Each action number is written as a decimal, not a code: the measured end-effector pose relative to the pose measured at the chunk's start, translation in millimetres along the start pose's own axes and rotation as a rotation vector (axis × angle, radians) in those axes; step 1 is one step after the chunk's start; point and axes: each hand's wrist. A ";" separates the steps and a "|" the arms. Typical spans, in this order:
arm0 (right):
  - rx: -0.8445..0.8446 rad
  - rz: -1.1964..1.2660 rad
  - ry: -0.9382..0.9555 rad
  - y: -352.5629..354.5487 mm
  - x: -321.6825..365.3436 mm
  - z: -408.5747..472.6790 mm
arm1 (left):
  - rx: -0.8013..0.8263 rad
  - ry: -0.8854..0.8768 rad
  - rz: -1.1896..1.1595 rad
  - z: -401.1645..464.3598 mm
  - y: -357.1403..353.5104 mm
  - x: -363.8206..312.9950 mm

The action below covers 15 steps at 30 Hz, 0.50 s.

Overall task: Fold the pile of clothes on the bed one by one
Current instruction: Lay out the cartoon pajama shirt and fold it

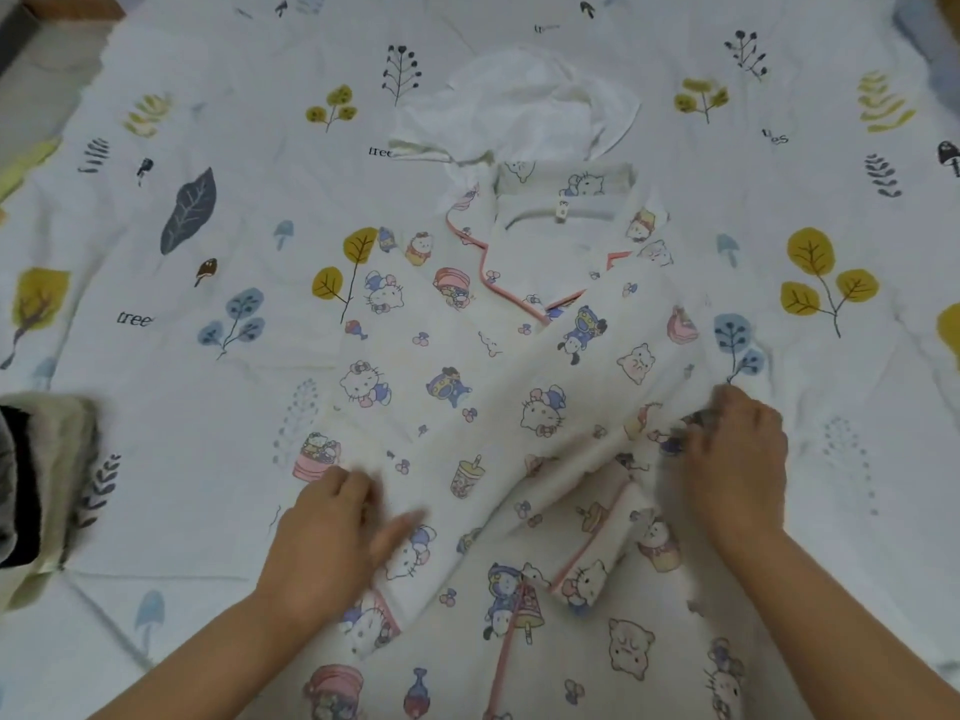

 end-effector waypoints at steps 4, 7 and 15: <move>0.170 0.043 -0.139 -1.2 -6.5 16.0 | 0.160 0.082 0.071 3.7 -14.3 2.1; 0.066 0.036 -0.069 12.1 -10.8 25.5 | 0.058 0.094 0.024 9.6 -5.2 8.9; 0.128 -0.213 0.021 24.1 -24.1 38.5 | -0.026 0.069 0.024 31.4 13.1 4.2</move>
Point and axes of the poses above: each hand's wrist, its own z-axis towards the middle knuckle, its own y-axis out of the back of the hand, x = y × z, and after that the axes turned 11 degrees about z, right-handed
